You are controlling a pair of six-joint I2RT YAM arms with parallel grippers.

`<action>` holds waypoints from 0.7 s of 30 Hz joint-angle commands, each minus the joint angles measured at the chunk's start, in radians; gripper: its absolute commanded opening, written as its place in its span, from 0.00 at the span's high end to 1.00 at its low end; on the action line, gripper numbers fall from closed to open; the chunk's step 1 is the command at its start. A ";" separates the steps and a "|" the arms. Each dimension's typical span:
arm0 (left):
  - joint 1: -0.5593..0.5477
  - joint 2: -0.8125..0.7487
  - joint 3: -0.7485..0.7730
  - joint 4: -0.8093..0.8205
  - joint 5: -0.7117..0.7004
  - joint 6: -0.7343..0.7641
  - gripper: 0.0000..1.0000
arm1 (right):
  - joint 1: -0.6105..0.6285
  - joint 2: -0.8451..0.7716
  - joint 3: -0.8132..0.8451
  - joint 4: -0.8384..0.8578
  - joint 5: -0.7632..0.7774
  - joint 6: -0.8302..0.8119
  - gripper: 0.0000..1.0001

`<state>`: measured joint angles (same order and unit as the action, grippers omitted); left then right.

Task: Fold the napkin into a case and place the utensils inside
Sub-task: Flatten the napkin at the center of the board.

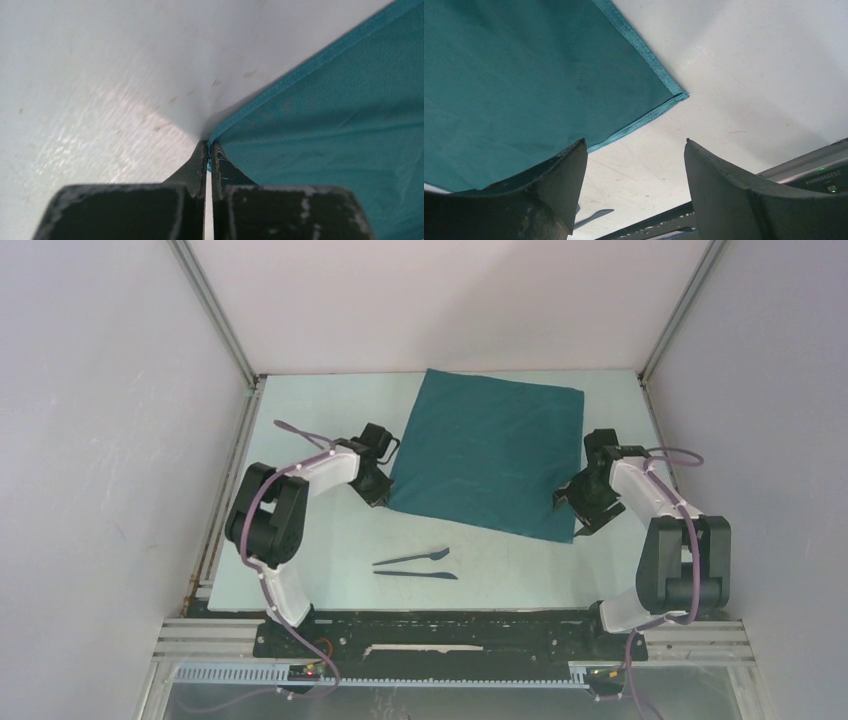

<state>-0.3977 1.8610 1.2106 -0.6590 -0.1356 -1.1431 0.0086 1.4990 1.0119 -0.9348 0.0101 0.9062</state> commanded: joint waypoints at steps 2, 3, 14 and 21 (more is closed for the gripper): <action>-0.038 -0.154 -0.164 0.079 0.013 -0.020 1.00 | -0.029 0.015 -0.020 -0.015 0.019 0.075 0.25; -0.039 -0.167 -0.177 0.091 0.023 -0.022 1.00 | -0.029 0.021 -0.023 -0.016 0.024 0.078 0.25; -0.038 -0.187 -0.242 0.216 0.090 0.048 1.00 | -0.042 0.158 -0.024 0.000 0.122 0.000 0.31; -0.038 -0.204 -0.237 0.229 0.084 0.074 1.00 | -0.054 0.192 -0.038 0.020 0.125 -0.005 0.37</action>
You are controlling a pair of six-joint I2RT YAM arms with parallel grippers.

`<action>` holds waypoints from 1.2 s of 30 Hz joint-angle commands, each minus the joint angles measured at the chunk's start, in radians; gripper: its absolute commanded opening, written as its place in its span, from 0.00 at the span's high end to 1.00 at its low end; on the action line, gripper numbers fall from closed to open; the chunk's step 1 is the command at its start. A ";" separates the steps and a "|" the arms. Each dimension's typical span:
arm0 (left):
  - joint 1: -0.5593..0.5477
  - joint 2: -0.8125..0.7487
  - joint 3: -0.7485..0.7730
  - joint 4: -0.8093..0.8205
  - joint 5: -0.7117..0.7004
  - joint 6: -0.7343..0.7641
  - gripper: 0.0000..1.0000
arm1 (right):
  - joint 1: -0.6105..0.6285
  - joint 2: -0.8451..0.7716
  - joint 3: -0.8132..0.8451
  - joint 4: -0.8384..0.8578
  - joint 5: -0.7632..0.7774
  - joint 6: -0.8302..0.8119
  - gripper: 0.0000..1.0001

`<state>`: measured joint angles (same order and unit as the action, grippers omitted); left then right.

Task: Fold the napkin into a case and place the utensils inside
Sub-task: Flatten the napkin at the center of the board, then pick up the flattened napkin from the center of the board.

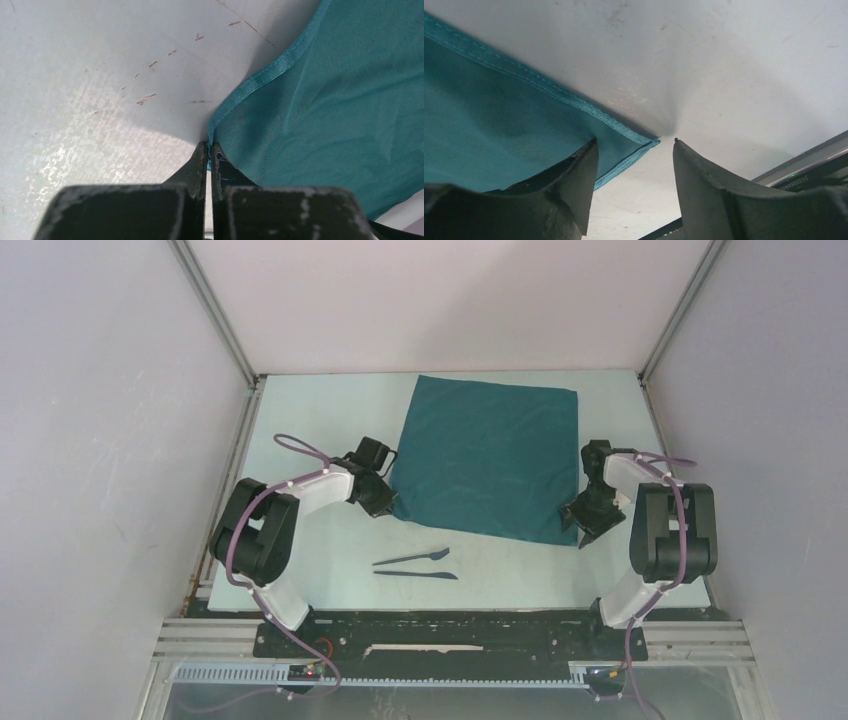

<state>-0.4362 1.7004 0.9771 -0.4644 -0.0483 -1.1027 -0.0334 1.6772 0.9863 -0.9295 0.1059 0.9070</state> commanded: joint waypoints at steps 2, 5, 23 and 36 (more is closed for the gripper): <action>0.001 -0.047 -0.003 0.038 -0.006 0.036 1.00 | -0.013 0.017 -0.023 0.027 0.021 -0.002 0.37; 0.002 -0.042 0.006 0.037 -0.002 0.042 1.00 | -0.015 0.003 -0.040 0.038 0.029 0.009 0.39; 0.003 -0.037 0.006 0.025 -0.001 0.052 1.00 | -0.032 -0.093 -0.129 0.102 -0.024 -0.007 0.46; 0.003 -0.057 -0.005 0.021 -0.009 0.058 1.00 | -0.053 -0.103 -0.150 0.190 -0.021 -0.083 0.46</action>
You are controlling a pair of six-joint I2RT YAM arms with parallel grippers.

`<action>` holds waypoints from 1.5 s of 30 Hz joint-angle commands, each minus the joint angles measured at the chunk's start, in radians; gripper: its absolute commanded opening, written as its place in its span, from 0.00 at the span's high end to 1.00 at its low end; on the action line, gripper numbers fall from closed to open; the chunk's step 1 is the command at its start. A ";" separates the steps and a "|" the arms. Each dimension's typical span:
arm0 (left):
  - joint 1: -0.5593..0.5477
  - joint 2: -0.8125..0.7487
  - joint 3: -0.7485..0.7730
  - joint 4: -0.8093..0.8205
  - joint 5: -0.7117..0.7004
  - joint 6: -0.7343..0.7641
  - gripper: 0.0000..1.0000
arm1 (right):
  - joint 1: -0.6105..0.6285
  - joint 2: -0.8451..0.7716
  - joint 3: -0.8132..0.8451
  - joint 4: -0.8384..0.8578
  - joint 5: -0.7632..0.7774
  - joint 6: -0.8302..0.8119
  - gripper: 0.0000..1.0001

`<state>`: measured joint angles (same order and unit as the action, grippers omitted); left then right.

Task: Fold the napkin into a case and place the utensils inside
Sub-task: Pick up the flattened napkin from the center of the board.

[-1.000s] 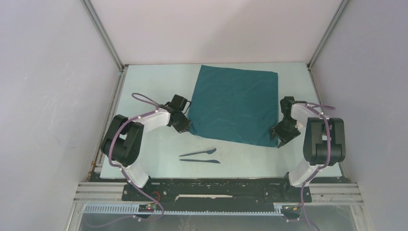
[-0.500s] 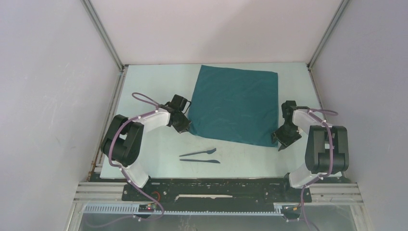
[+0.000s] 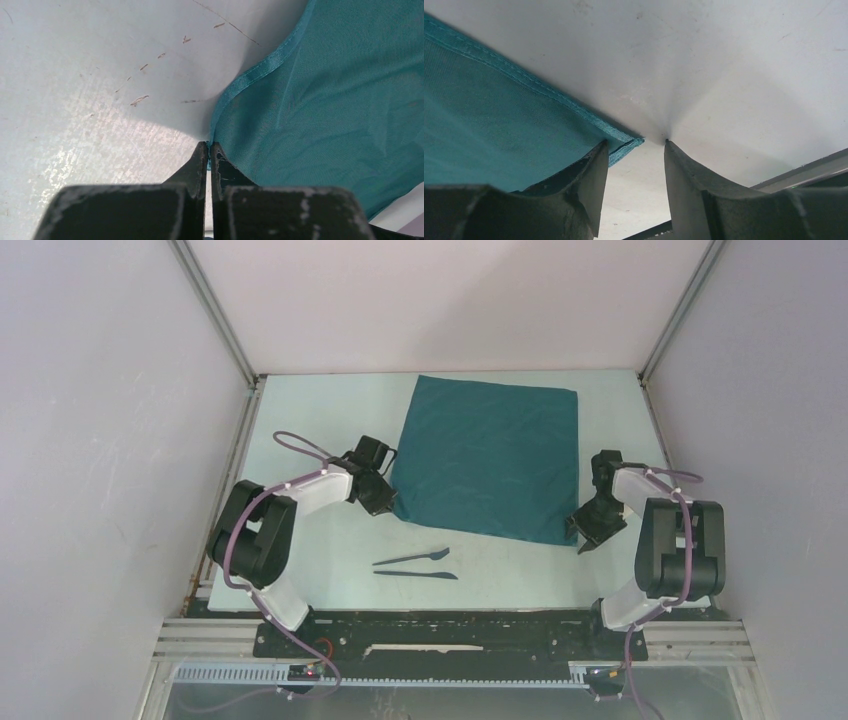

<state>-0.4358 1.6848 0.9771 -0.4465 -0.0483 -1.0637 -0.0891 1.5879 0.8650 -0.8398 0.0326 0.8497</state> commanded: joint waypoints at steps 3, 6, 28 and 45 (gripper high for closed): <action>0.003 -0.041 -0.007 0.004 -0.010 0.018 1.00 | 0.007 -0.075 -0.036 0.103 0.062 -0.032 0.43; 0.002 -0.037 -0.008 0.004 -0.006 0.016 1.00 | 0.001 -0.072 -0.037 0.116 0.058 -0.040 0.41; 0.002 -0.045 -0.019 0.005 -0.001 0.015 1.00 | -0.011 -0.050 -0.028 0.114 -0.015 -0.053 0.45; 0.002 -0.033 -0.012 0.006 0.004 0.015 1.00 | -0.012 -0.035 -0.034 0.079 0.039 -0.046 0.50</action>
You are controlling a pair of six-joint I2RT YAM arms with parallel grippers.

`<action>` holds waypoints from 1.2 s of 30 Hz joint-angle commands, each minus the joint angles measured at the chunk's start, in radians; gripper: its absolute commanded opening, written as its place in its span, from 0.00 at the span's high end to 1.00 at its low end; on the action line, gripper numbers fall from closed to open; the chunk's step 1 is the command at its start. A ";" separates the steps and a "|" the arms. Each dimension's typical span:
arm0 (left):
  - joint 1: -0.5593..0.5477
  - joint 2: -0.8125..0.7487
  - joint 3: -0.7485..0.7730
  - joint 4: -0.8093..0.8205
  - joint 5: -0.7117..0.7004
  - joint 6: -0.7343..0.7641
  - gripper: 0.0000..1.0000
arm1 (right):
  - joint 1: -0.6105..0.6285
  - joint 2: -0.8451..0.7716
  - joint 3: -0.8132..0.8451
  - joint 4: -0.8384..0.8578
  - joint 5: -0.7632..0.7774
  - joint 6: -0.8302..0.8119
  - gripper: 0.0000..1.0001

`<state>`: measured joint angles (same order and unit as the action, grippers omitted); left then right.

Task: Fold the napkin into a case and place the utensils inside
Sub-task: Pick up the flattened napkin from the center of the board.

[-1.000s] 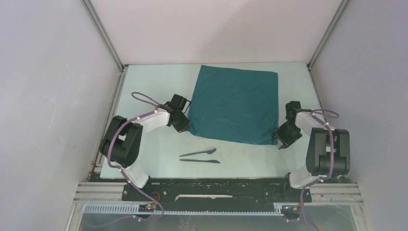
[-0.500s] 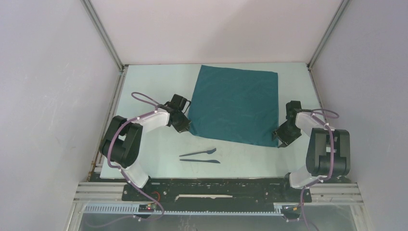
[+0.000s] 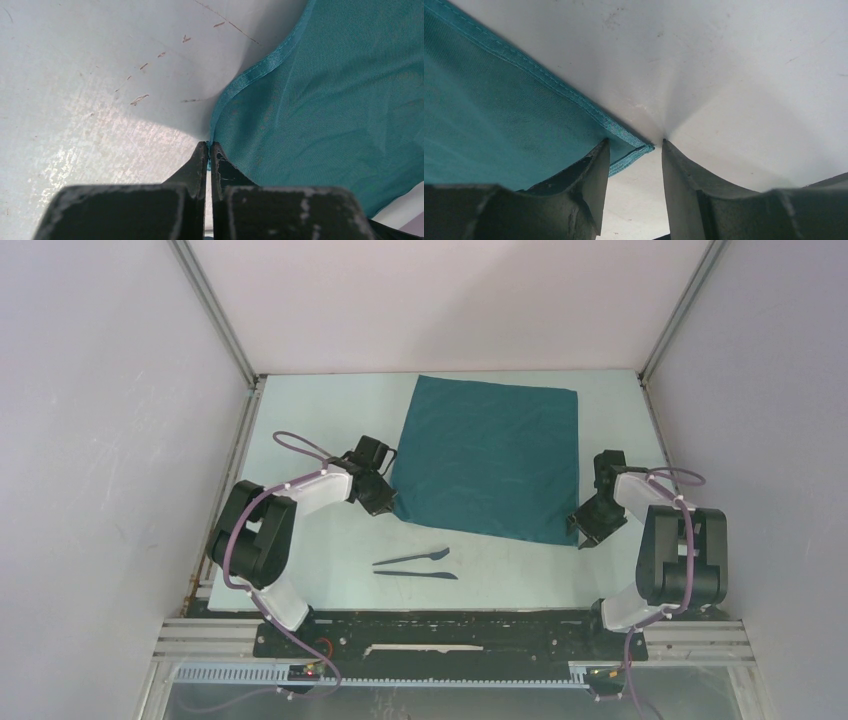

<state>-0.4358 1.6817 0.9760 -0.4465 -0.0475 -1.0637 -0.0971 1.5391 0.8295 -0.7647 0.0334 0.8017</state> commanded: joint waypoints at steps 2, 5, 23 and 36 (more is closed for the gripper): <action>0.002 -0.033 -0.013 0.006 0.004 0.015 1.00 | -0.007 0.041 0.001 0.016 0.047 0.002 0.50; 0.002 -0.039 -0.015 0.006 0.003 0.015 1.00 | -0.007 0.069 -0.009 0.046 0.041 0.009 0.55; 0.002 -0.168 -0.098 0.213 0.107 0.091 1.00 | -0.035 -0.245 -0.092 0.164 -0.022 -0.018 1.00; 0.002 -0.574 -0.040 0.345 0.204 0.167 1.00 | -0.038 -0.838 0.145 0.143 -0.202 -0.158 1.00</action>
<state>-0.4355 1.2564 0.8608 -0.1619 0.1200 -0.9581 -0.1307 0.7547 0.8238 -0.5724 -0.1432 0.7094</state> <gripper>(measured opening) 0.008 0.008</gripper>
